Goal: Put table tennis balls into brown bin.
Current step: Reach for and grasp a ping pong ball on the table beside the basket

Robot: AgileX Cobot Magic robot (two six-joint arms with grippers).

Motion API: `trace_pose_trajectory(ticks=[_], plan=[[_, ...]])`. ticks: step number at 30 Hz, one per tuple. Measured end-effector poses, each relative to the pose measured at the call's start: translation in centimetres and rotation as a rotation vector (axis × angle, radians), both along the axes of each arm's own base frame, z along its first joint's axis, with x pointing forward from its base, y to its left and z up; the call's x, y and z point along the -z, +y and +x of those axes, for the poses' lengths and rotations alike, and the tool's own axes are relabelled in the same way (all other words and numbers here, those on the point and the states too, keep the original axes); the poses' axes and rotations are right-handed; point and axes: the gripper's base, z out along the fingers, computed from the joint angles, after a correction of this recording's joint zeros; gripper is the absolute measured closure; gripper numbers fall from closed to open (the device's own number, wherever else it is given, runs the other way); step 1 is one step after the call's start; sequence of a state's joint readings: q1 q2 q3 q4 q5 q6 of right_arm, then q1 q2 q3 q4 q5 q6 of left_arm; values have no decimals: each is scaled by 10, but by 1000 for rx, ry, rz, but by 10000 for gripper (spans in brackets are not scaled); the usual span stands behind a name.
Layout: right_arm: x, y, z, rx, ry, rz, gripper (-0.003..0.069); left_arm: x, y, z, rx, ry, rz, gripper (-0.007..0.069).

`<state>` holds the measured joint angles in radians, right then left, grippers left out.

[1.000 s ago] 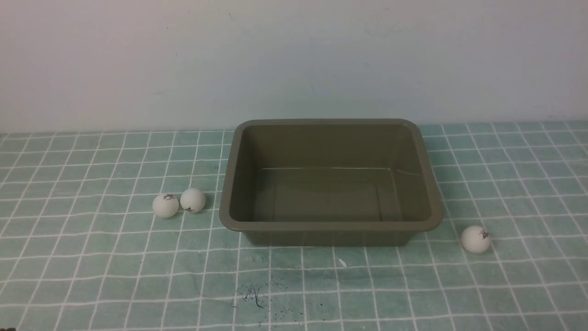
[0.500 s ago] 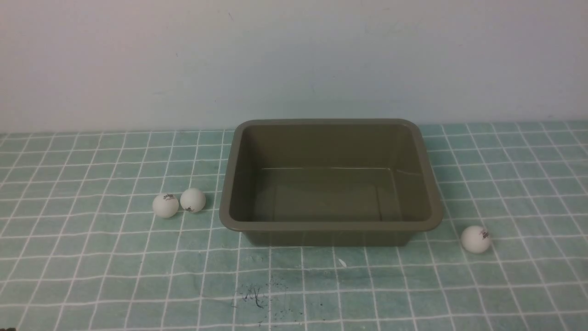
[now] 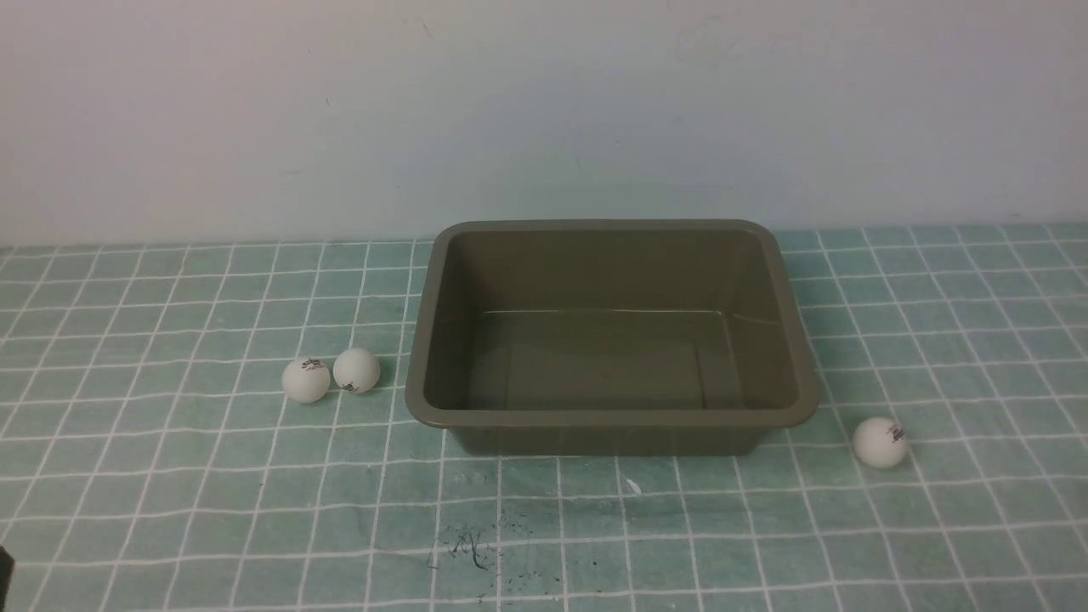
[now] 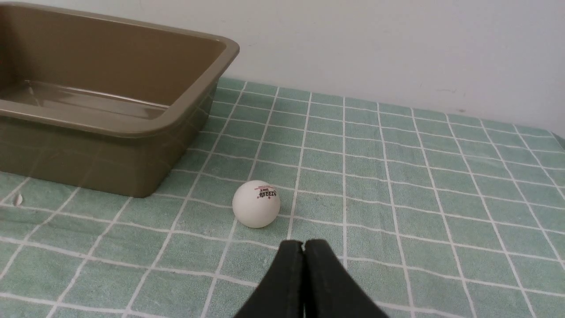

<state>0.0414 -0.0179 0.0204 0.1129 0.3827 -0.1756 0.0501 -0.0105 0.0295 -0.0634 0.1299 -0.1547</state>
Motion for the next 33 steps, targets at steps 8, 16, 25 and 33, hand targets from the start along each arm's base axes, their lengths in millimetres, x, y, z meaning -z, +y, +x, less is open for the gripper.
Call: trace_pose_trajectory(ticks=[8, 16, 25, 33], plan=[[-1, 0, 1, 3, -25, 21, 673, -67, 6, -18, -17, -681, -184, 629], [-31, -7, 1, 83, -331, 738, 673, -174, 0, 17, 19, -226, -226, 629], [-35, -16, 0, 151, -395, 986, 673, -139, -1, 135, 100, 758, -37, 629], [-109, 19, 7, -115, -4, 645, 673, -74, -3, 206, 264, 1082, 46, 629]])
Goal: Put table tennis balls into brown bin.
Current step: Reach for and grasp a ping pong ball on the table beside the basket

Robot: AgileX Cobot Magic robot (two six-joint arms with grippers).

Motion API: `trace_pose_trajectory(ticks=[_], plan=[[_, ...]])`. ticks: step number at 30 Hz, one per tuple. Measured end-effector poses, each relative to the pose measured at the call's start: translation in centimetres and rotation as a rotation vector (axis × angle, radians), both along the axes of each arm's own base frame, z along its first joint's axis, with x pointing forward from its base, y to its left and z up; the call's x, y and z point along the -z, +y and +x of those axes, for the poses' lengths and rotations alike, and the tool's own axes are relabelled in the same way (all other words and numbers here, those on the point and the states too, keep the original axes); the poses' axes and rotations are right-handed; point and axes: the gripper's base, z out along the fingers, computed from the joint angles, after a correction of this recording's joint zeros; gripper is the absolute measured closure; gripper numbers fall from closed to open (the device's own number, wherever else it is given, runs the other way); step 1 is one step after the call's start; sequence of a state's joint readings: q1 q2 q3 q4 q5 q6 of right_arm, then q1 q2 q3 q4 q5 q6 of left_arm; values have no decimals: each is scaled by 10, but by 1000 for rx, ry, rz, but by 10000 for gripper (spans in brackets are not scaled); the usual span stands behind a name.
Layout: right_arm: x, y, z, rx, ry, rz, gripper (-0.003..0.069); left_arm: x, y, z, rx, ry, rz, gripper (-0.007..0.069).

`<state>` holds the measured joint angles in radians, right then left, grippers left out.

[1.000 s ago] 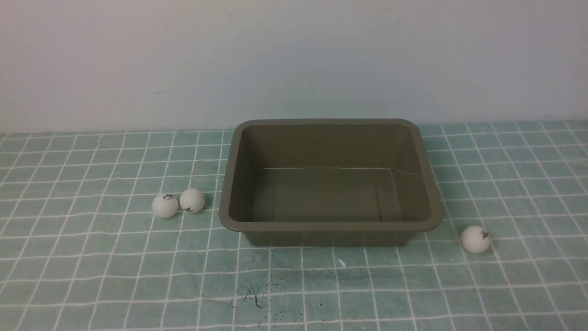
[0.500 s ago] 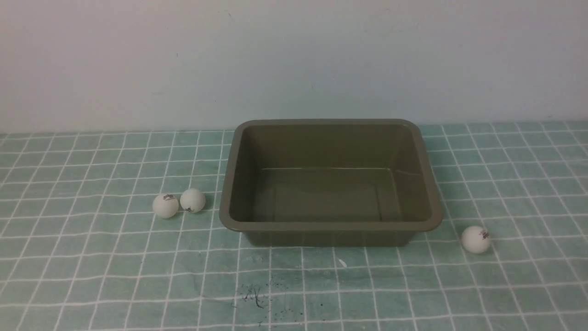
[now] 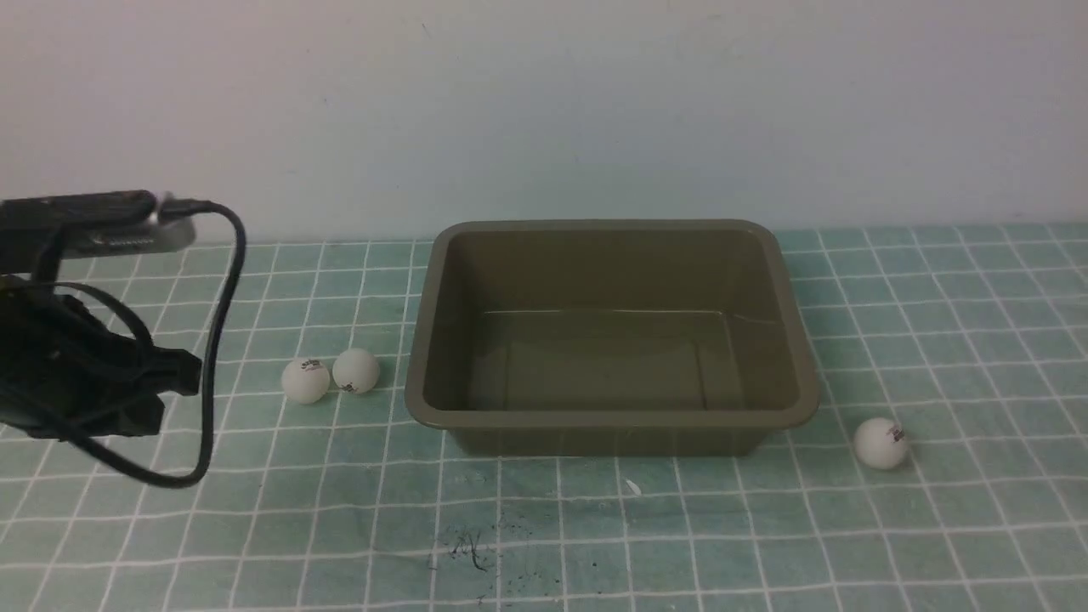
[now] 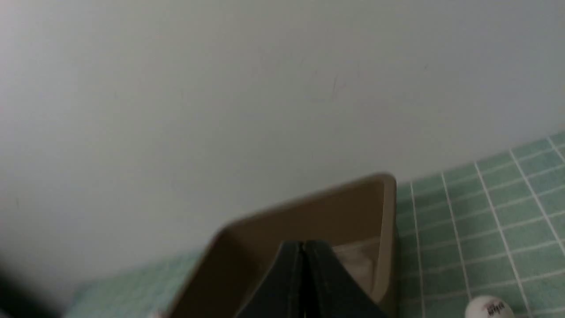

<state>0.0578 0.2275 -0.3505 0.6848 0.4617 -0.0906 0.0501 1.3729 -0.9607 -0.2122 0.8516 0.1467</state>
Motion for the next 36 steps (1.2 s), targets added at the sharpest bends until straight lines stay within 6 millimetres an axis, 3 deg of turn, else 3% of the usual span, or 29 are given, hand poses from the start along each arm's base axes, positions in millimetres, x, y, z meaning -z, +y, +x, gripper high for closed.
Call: trace_pose_trajectory(ticks=[1, 4, 10, 12, 15, 21, 23, 28, 30, 32, 34, 36], plan=[[-9, 2, 1, -22, 22, -36, 673, 1, 0, 4, 10, 2, -2, 629], [-41, 7, 30, -120, 241, -230, 673, 7, 0, 23, 33, -7, -3, 629], [-53, 1, 80, -147, 564, -451, 673, 18, -2, 59, 61, -33, -34, 592], [-54, -3, 97, -119, 619, -496, 672, 24, -4, 76, 91, -23, -57, 531], [-49, -5, 108, -109, 657, -514, 670, 38, -5, 96, 108, 1, -77, 406], [-49, -5, 111, -95, 644, -513, 669, 67, -8, 134, 119, 9, -71, 165], [-49, -5, 111, -92, 637, -514, 669, 76, -8, 141, 116, 13, -74, 134], [-50, -6, 112, -82, 630, -515, 669, 104, -9, 151, 107, 58, -83, 117], [-50, -6, 112, -80, 631, -512, 669, 110, -9, 152, 109, 75, -81, 158], [-50, -6, 112, -78, 633, -506, 669, 112, -9, 152, 111, 81, -77, 195], [-48, -6, 114, -67, 649, -483, 667, 107, -7, 152, 122, 87, -56, 290], [-43, -6, 118, -61, 687, -469, 666, 95, -6, 153, 131, 83, -40, 280]])
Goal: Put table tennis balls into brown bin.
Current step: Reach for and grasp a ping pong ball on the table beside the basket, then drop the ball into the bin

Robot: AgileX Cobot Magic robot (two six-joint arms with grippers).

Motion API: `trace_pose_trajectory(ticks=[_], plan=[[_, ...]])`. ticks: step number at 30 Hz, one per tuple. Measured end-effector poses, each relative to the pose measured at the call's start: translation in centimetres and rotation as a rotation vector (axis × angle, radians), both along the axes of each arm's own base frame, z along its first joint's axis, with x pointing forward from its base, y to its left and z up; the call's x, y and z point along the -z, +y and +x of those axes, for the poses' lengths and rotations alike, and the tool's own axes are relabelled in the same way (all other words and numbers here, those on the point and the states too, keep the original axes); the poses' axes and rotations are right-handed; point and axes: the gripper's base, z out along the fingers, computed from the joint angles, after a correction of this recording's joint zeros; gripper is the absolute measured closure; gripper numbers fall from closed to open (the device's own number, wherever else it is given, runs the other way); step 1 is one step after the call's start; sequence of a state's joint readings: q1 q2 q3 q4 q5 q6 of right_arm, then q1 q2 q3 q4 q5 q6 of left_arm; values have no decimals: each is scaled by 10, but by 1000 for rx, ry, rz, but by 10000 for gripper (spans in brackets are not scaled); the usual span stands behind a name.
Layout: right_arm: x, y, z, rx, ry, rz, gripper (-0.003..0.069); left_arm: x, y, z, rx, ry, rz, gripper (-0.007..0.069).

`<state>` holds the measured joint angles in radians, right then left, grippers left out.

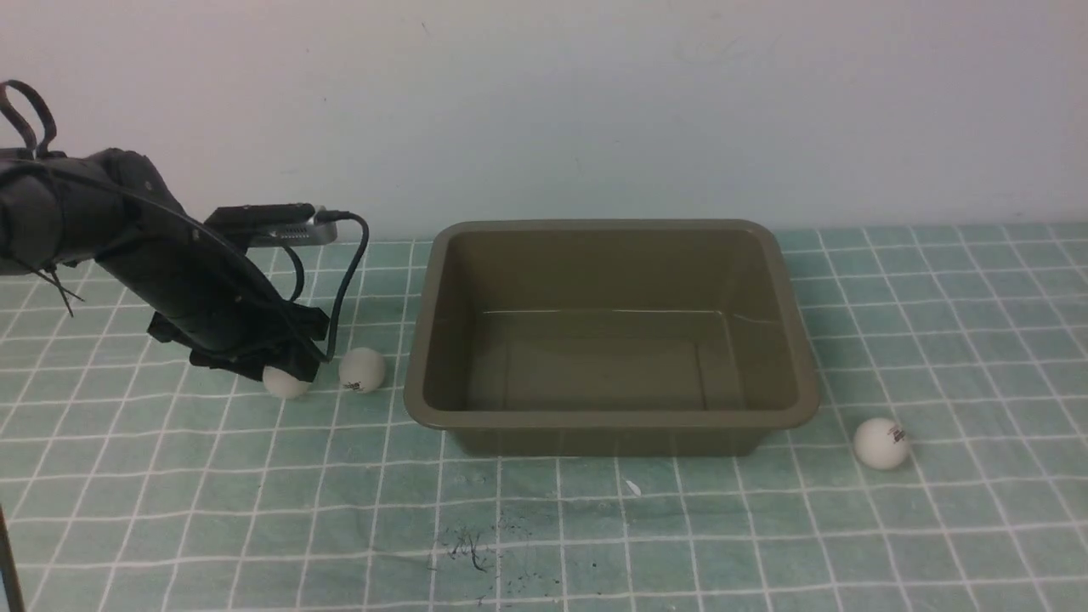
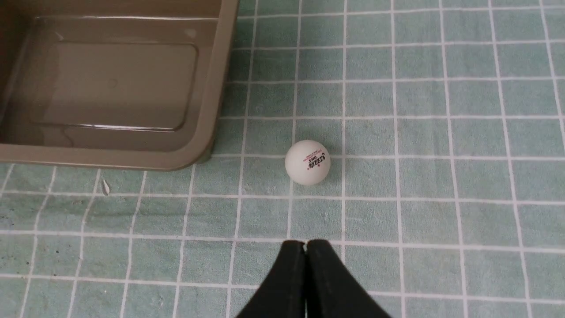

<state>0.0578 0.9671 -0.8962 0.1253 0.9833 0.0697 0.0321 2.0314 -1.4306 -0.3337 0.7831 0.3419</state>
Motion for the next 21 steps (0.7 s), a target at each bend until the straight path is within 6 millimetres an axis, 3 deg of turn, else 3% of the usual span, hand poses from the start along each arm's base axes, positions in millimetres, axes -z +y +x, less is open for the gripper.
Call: trace_pose_trajectory(ticks=[3, 5, 6, 8, 11, 14, 16, 18, 19, 21], plan=[[18, 0, 17, 26, 104, -2, 648, -43, -3, 2, 30, -62, 4, 279], [27, 0, 26, 27, 149, -6, 631, -60, -10, 0, 54, -89, -5, 279], [35, 1, 34, 29, 181, -7, 613, -73, -16, -1, 75, -115, -15, 279], [56, 2, 55, 33, 232, -10, 545, -98, -50, -6, 167, -162, -68, 279], [76, 3, 76, 38, 275, -13, 454, -105, -82, -10, 237, -185, -105, 279], [99, 5, 104, 47, 308, -4, 272, -98, -125, -18, 340, -170, -115, 279], [111, 6, 117, 54, 326, 5, 190, -90, -142, -20, 376, -161, -111, 260], [123, 7, 128, 47, 352, 5, 130, -83, -153, -22, 393, -140, -110, 207], [133, 9, 136, 38, 370, 10, 89, -80, -159, -24, 398, -130, -111, 144], [141, 10, 142, 30, 388, 16, 74, -79, -161, -24, 397, -125, -112, 91]])
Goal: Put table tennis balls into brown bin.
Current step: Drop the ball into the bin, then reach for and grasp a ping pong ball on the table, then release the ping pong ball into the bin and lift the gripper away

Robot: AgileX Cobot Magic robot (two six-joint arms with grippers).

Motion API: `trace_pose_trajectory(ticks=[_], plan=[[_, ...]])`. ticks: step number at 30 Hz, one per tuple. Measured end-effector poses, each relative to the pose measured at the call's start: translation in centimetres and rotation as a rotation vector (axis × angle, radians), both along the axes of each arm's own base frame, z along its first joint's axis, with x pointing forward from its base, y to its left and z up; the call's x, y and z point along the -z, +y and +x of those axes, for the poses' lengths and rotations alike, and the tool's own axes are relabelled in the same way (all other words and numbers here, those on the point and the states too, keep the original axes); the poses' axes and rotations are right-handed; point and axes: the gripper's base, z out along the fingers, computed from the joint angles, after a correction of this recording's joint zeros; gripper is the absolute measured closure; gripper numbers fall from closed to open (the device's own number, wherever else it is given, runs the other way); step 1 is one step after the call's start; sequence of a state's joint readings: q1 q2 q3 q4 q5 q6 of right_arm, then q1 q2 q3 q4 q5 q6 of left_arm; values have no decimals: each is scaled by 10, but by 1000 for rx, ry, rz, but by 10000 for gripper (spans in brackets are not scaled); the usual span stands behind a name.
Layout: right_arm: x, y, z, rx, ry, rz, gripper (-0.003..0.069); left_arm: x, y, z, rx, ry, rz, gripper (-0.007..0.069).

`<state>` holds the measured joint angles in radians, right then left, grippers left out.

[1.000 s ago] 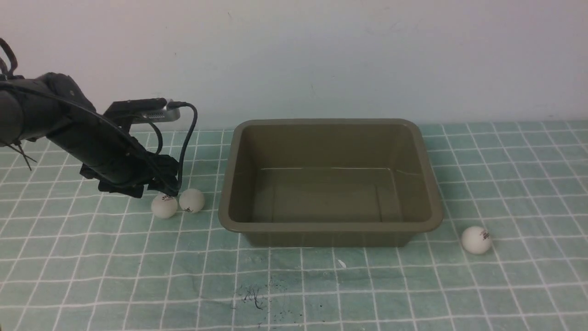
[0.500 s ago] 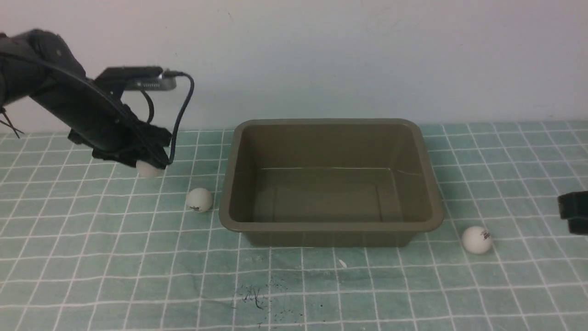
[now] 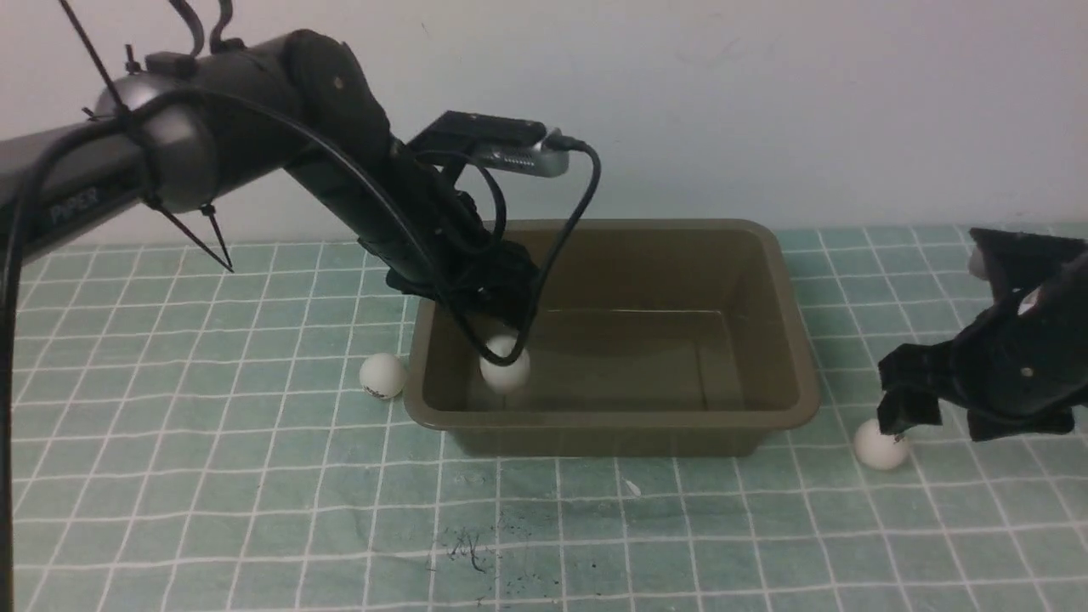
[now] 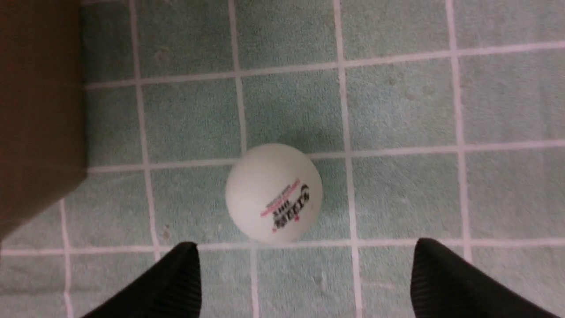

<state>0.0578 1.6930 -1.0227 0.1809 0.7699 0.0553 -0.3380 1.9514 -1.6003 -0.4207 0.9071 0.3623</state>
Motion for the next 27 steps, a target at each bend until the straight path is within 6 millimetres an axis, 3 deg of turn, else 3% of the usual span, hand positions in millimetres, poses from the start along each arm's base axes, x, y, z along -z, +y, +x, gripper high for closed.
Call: trace_pose_trajectory(ticks=[3, 6, 7, 10, 11, 12, 13, 14, 16, 18, 22, 24, 27], plan=[[19, 3, 12, 0, 29, 21, 62, -7, 5, 5, -29, -14, 7, 16], [36, 3, 22, -1, 58, 20, 88, -21, 22, 12, -89, -14, 31, 46], [42, 3, 25, -3, 66, 18, 115, -28, 33, 14, -118, -13, 49, 87], [49, 4, 31, -21, 74, 10, 286, -46, 76, 17, -218, 3, 113, 339], [47, 4, 33, -35, 73, 8, 319, -51, 88, 17, -242, 7, 130, 419], [44, 4, 33, -46, 78, 6, 305, -53, 103, 16, -268, 25, 146, 502], [38, 4, 34, -57, 80, 6, 301, -53, 119, 14, -297, 55, 157, 563], [36, 4, 34, -58, 76, 6, 301, -53, 121, 14, -302, 60, 158, 570], [2, 6, 32, -54, 44, 29, 301, -45, 148, 11, -343, 111, 174, 616], [-32, 9, 30, -35, -26, 70, 301, -32, 155, 7, -328, 153, 174, 627], [-92, 31, 22, -110, -212, 124, 301, -6, 143, 3, -230, 194, 108, 599], [-103, 49, 24, -186, -282, 129, 302, 5, 131, 7, -182, 180, 79, 547], [-104, 75, 29, -274, -312, 141, 300, 20, 116, 14, -156, 164, 65, 442]])
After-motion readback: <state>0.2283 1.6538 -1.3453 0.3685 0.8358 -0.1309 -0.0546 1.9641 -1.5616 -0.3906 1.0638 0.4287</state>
